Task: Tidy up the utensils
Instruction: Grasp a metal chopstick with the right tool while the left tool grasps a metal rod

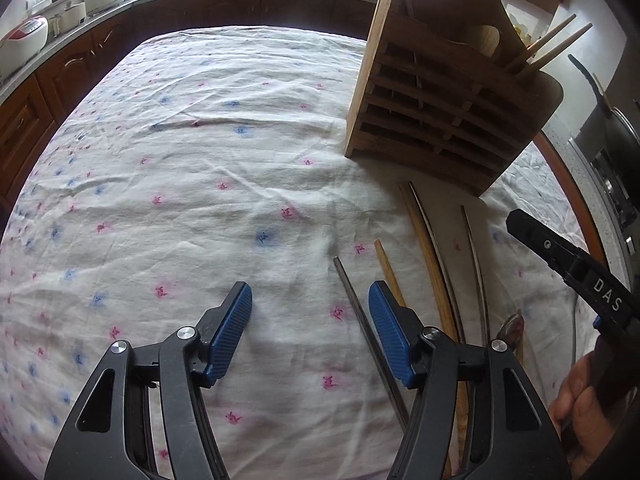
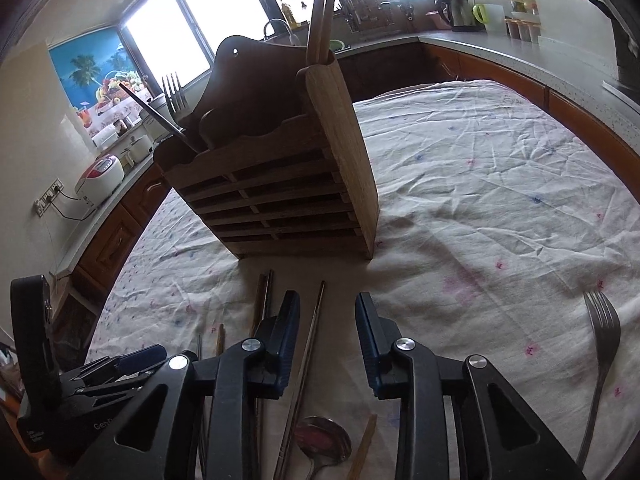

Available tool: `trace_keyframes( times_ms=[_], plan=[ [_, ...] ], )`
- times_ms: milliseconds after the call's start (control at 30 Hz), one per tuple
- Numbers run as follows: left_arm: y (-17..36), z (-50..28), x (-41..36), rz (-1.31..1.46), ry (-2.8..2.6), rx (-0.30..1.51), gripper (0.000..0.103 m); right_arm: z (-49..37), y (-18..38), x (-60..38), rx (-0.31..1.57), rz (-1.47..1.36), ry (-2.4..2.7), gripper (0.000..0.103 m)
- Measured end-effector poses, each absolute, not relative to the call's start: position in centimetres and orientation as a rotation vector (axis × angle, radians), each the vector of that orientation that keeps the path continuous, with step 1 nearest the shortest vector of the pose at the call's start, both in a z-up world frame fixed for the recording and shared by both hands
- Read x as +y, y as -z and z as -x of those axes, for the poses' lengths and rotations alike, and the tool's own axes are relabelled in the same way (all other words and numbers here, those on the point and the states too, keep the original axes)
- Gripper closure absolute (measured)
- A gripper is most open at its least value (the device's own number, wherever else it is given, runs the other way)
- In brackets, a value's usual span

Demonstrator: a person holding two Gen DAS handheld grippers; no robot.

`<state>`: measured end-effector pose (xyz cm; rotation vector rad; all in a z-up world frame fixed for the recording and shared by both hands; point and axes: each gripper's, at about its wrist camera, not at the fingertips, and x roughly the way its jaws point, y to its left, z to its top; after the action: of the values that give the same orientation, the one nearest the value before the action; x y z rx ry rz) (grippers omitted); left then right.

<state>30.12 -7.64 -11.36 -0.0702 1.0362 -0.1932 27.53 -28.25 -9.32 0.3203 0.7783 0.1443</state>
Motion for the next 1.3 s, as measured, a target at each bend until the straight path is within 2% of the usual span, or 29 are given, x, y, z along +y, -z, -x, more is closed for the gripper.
trace_keyframes(
  times_ms=[167,333,400,500,600,667,900,1167,1300],
  plan=[
    [11.5,-30.0,-8.5,0.039,0.177,1.016,0.05,-29.8,10.5,-27.2,0.841,-0.277,-0.123,0.083],
    [11.7,-29.0,-10.3,-0.056,0.166,0.978,0.071,-30.7,11.6,-25.4,0.894,-0.179,-0.112,0.085],
    [11.8,-28.9,-10.9,-0.09,0.171,0.966,0.077,-30.8,11.7,-25.2,0.904,-0.159,-0.104,0.089],
    [11.7,-28.8,-11.2,-0.097,0.195,0.962,0.091,-30.8,11.8,-25.1,0.908,-0.123,-0.099,0.097],
    [11.5,-29.0,-10.4,-0.046,0.226,0.975,0.095,-30.8,11.8,-25.4,0.907,-0.14,-0.114,0.098],
    [11.3,-29.3,-9.0,0.029,0.261,0.984,0.103,-30.4,11.6,-25.9,0.901,-0.176,-0.134,0.098],
    [9.4,-28.8,-6.2,0.124,0.308,0.969,0.103,-27.7,9.1,-27.1,0.824,-0.262,-0.19,0.099],
    [10.9,-29.8,-7.3,0.12,0.305,1.069,0.102,-26.2,8.3,-27.7,0.794,-0.265,-0.176,0.099],
    [11.6,-30.3,-8.7,0.092,0.306,1.097,0.095,-26.4,7.8,-28.1,0.788,-0.281,-0.174,0.099]
  ],
)
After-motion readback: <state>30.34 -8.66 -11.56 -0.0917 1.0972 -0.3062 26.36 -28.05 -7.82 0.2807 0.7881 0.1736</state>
